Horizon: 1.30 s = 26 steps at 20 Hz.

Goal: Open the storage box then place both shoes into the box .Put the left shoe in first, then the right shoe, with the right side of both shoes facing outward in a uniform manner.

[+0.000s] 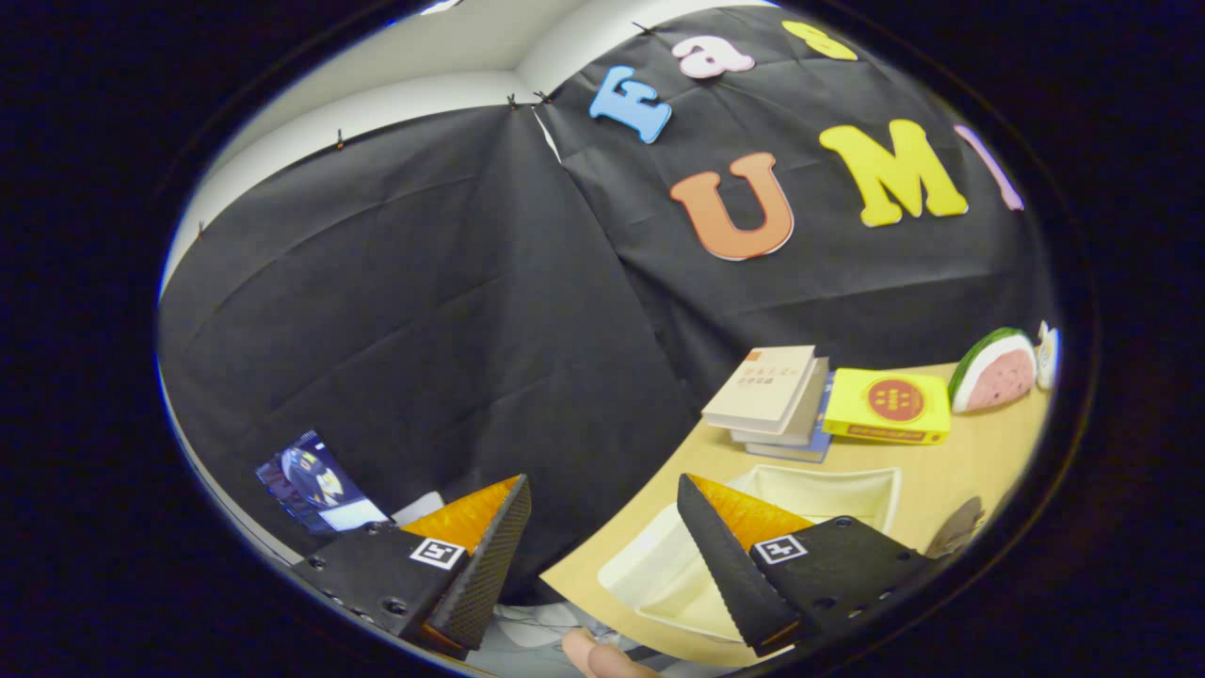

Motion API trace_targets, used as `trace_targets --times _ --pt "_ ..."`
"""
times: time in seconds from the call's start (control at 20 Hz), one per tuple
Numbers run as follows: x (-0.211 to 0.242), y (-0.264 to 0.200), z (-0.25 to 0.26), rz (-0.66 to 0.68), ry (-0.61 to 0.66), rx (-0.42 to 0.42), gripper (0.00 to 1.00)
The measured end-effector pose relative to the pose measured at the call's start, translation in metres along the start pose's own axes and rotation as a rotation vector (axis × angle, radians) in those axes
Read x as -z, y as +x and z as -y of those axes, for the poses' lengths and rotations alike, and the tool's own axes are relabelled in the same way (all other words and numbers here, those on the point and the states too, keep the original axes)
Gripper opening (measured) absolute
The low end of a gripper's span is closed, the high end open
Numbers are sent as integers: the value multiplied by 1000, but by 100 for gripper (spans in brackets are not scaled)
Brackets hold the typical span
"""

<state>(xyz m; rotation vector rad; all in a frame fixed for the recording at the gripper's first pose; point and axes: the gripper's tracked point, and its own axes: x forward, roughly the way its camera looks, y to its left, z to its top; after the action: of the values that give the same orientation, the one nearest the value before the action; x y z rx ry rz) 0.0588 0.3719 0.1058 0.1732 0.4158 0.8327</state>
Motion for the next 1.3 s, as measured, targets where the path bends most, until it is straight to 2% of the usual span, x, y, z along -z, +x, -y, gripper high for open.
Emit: trace_targets --times 0.3,0.35,0.5,0.65,0.85,1.15,1.3 --pt "21 -75 84 123 -234 267 95" --pt "28 -86 102 128 -247 310 95" --pt "37 -119 149 165 -176 413 96" --pt "39 -147 182 219 -146 439 95" --pt "56 -179 254 218 -76 550 96" --pt "96 -173 318 32 -33 616 96" --pt "121 -161 342 -81 41 599 96"
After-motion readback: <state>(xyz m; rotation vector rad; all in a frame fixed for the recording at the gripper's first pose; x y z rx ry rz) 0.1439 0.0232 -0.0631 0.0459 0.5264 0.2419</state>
